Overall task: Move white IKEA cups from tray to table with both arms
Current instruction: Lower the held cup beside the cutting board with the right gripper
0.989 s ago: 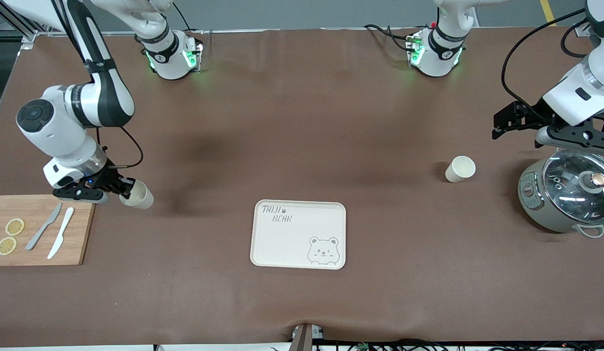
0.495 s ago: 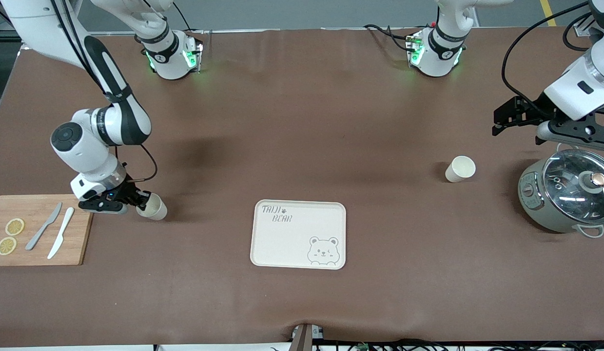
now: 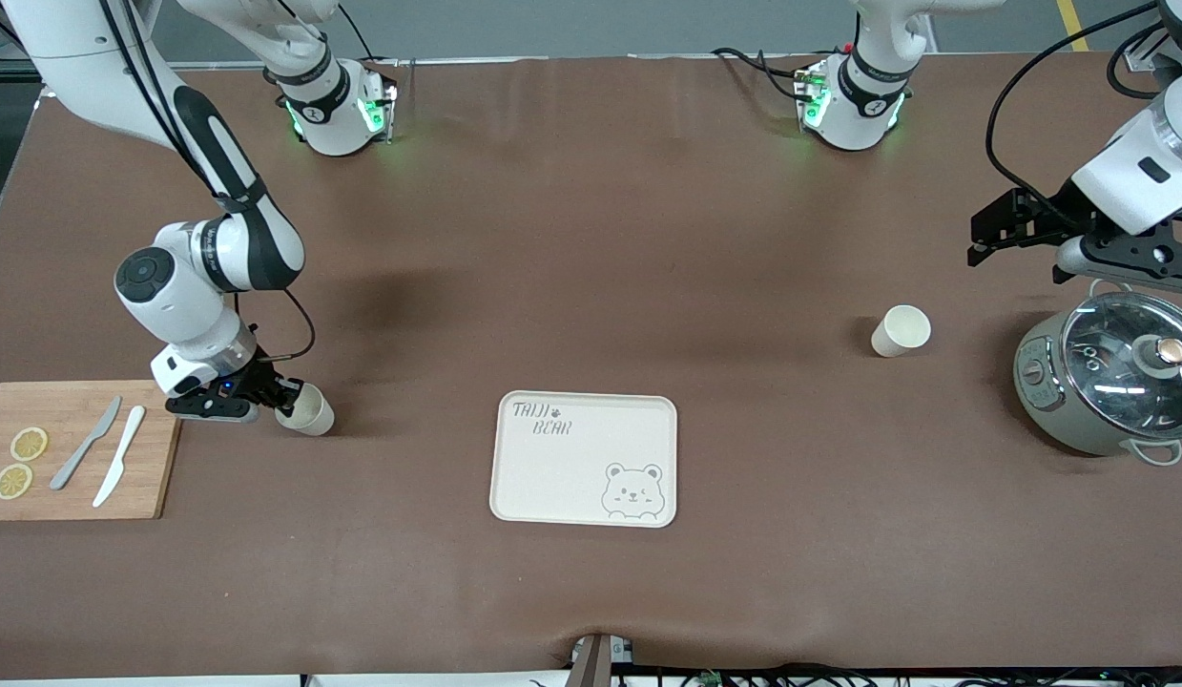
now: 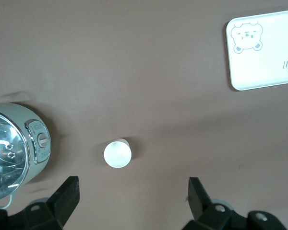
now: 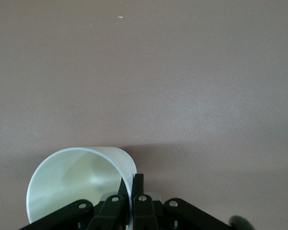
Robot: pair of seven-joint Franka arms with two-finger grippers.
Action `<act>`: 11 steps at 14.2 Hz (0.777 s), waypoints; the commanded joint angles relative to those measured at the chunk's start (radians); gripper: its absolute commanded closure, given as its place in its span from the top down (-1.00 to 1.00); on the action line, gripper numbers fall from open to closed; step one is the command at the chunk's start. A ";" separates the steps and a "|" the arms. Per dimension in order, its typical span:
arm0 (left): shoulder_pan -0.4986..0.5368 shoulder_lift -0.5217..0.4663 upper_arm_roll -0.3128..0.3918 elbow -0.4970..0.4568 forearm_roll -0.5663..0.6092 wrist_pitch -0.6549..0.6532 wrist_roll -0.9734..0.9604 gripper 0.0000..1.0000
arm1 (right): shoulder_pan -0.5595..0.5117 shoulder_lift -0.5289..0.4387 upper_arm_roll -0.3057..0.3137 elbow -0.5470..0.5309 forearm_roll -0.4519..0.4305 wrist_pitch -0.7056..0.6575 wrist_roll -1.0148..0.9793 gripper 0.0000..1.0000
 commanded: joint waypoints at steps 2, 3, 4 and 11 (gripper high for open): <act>0.031 0.012 -0.037 0.032 0.022 -0.024 -0.017 1.00 | -0.009 0.016 0.010 0.005 0.011 0.023 -0.014 -1.00; 0.030 0.014 -0.037 0.032 0.023 -0.024 -0.017 1.00 | -0.009 0.018 0.010 0.005 0.011 0.028 -0.014 -1.00; 0.025 0.014 -0.037 0.032 0.020 -0.024 -0.015 1.00 | -0.008 0.023 0.010 0.005 0.011 0.028 -0.014 -1.00; 0.030 0.012 -0.030 0.032 0.014 -0.024 -0.015 1.00 | -0.005 0.032 0.010 0.009 0.010 0.031 -0.015 -0.15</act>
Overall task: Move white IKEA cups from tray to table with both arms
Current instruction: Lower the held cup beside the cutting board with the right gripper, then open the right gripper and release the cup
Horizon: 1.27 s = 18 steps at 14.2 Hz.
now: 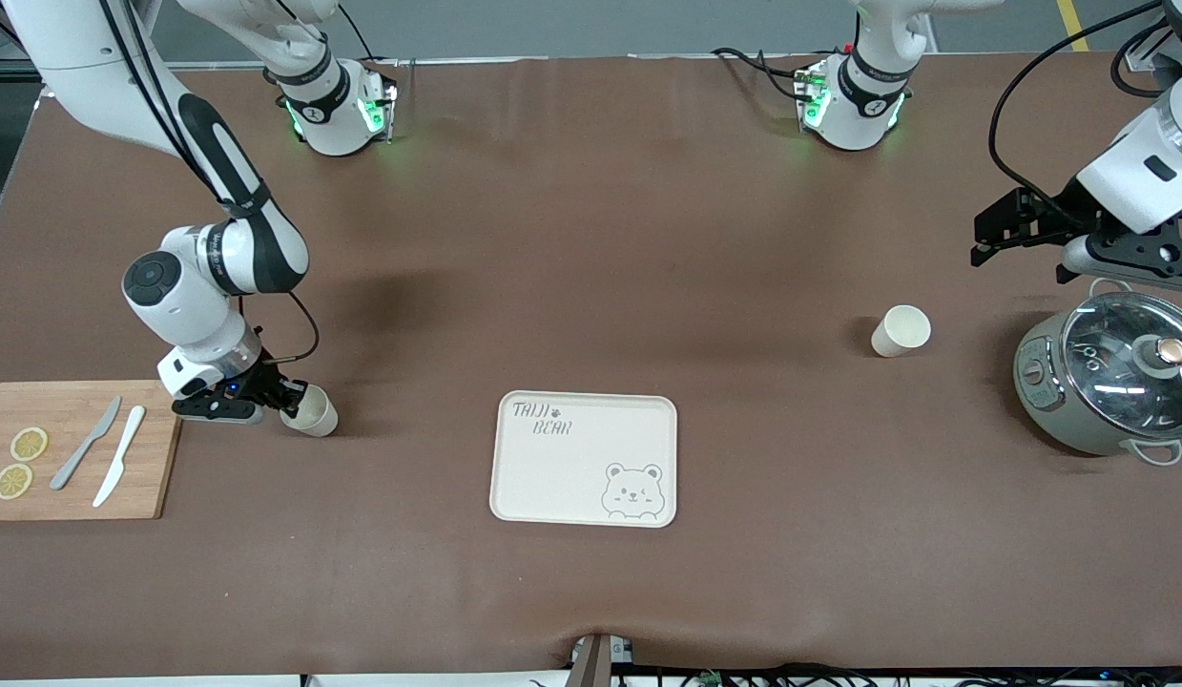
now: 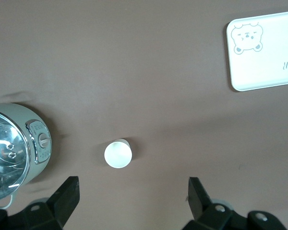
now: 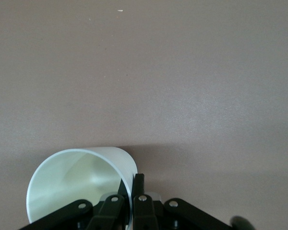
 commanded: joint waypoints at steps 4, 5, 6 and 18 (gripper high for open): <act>0.008 0.010 -0.009 0.032 0.011 -0.022 -0.018 1.00 | -0.008 0.007 0.009 0.011 0.008 0.011 -0.018 1.00; 0.008 0.012 -0.009 0.030 0.013 -0.022 -0.017 1.00 | -0.010 0.007 0.009 0.011 0.008 0.008 -0.018 1.00; 0.009 0.012 -0.009 0.029 0.019 -0.022 -0.011 1.00 | -0.011 0.004 0.009 0.011 0.008 0.005 -0.018 1.00; -0.002 0.050 -0.014 0.024 0.117 -0.024 0.002 1.00 | -0.008 -0.284 0.014 0.270 0.010 -0.772 -0.063 1.00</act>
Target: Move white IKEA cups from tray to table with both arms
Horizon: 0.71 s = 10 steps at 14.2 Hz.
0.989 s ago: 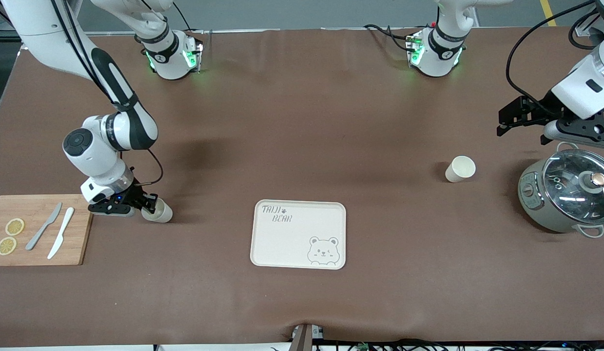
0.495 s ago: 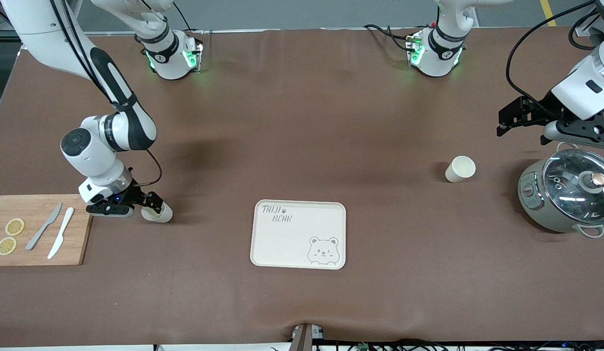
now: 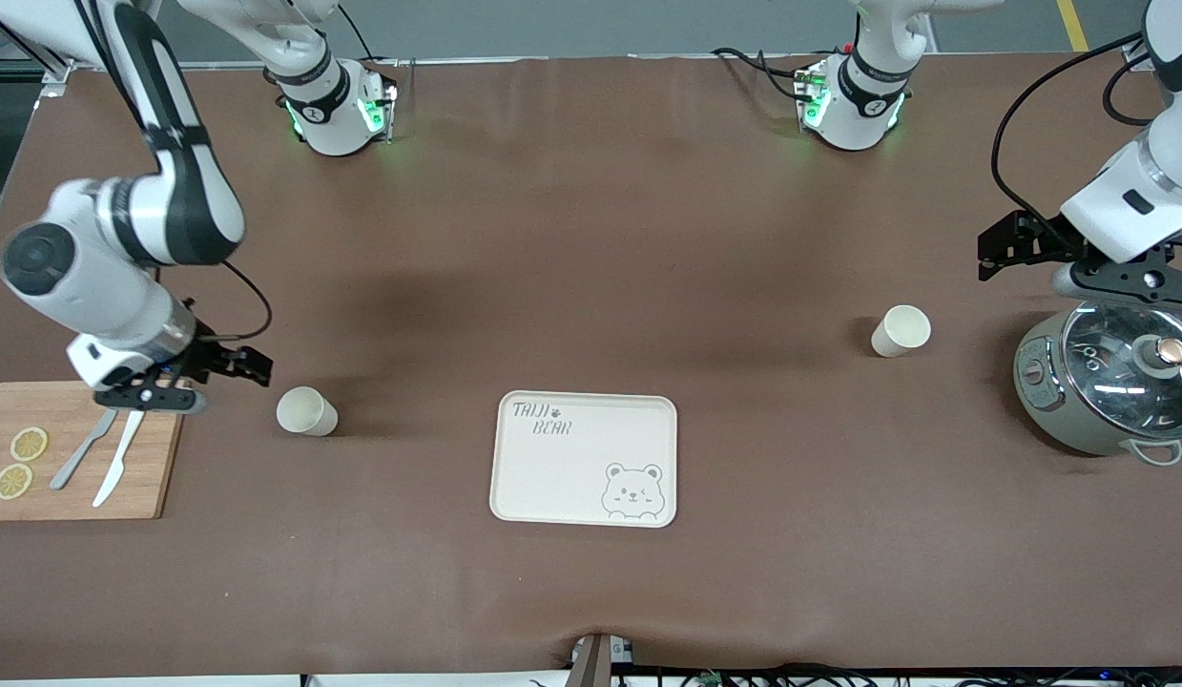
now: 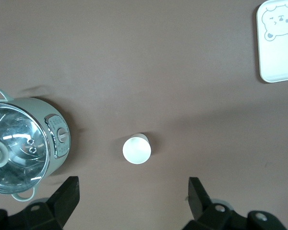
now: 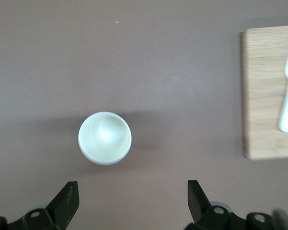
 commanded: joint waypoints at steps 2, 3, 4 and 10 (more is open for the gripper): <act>0.000 0.008 -0.010 0.023 0.024 -0.018 -0.007 1.00 | 0.003 -0.098 0.018 0.095 0.010 -0.209 -0.017 1.00; 0.001 0.008 -0.010 0.025 0.023 -0.018 -0.007 1.00 | 0.008 -0.127 0.016 0.122 0.010 -0.267 -0.017 1.00; 0.003 0.008 -0.010 0.025 0.023 -0.018 -0.007 1.00 | 0.006 -0.149 0.016 0.156 0.010 -0.330 -0.020 1.00; 0.011 0.016 -0.012 0.017 0.014 -0.020 -0.013 1.00 | 0.002 -0.199 0.009 0.222 0.010 -0.450 -0.034 1.00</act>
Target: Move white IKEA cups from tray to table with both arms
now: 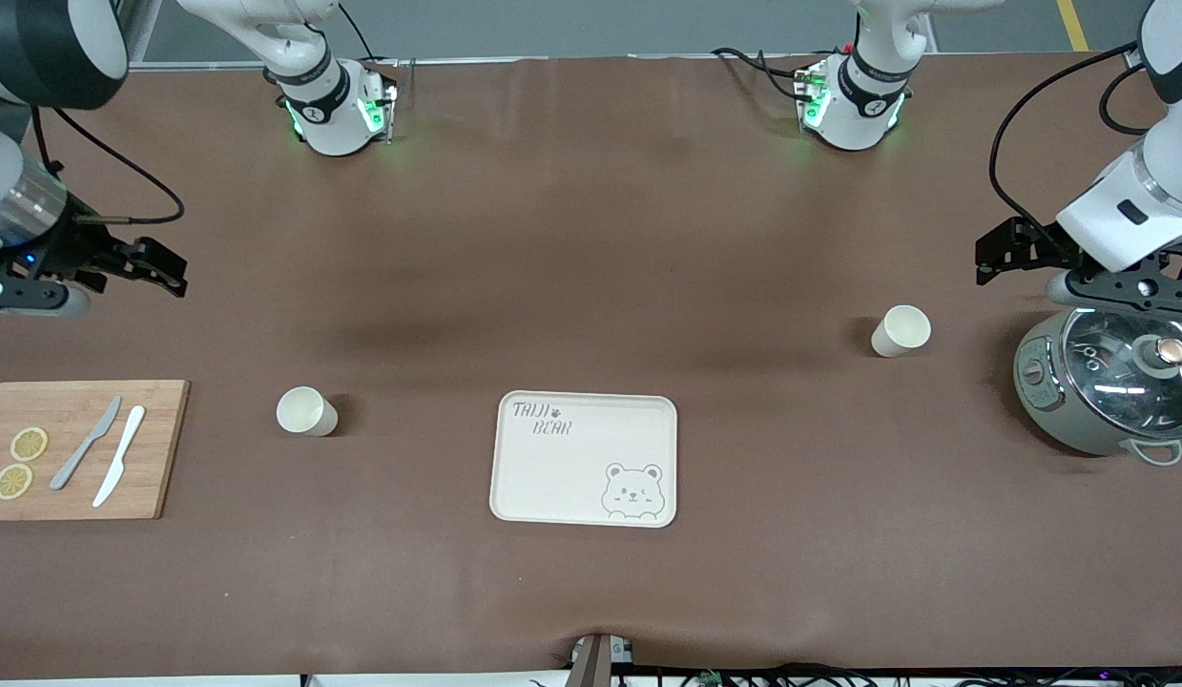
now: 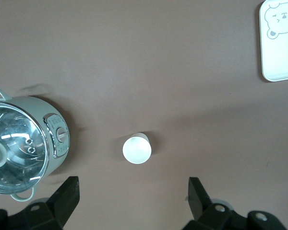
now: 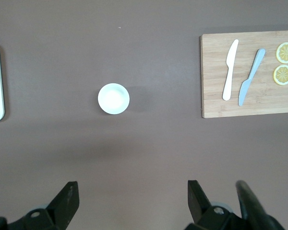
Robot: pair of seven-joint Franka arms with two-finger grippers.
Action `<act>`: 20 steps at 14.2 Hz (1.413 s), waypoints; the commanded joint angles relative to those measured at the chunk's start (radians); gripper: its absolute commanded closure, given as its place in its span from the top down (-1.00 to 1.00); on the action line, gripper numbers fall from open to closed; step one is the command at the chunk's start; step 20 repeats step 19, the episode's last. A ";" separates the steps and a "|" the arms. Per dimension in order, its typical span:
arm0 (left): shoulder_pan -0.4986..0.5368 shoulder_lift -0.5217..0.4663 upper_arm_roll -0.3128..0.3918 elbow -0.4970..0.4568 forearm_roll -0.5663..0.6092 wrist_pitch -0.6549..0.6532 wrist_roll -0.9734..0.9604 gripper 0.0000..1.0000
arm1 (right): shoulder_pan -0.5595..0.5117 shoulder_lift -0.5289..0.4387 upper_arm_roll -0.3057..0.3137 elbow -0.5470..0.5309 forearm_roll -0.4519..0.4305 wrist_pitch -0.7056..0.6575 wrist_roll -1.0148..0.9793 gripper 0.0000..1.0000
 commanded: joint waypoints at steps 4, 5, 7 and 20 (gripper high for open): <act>-0.003 0.008 -0.011 0.014 0.012 -0.019 -0.024 1.00 | -0.009 0.003 -0.001 0.012 0.010 -0.010 -0.018 1.00; -0.004 0.008 -0.013 0.014 0.012 -0.019 -0.024 1.00 | -0.009 0.003 -0.001 0.012 0.010 -0.008 -0.018 1.00; -0.006 0.008 -0.013 0.017 0.012 -0.033 -0.023 1.00 | -0.007 0.004 -0.001 0.012 0.010 -0.008 -0.016 1.00; -0.006 0.008 -0.014 0.014 0.012 -0.041 -0.024 1.00 | -0.010 0.006 -0.003 0.015 0.010 -0.011 -0.012 1.00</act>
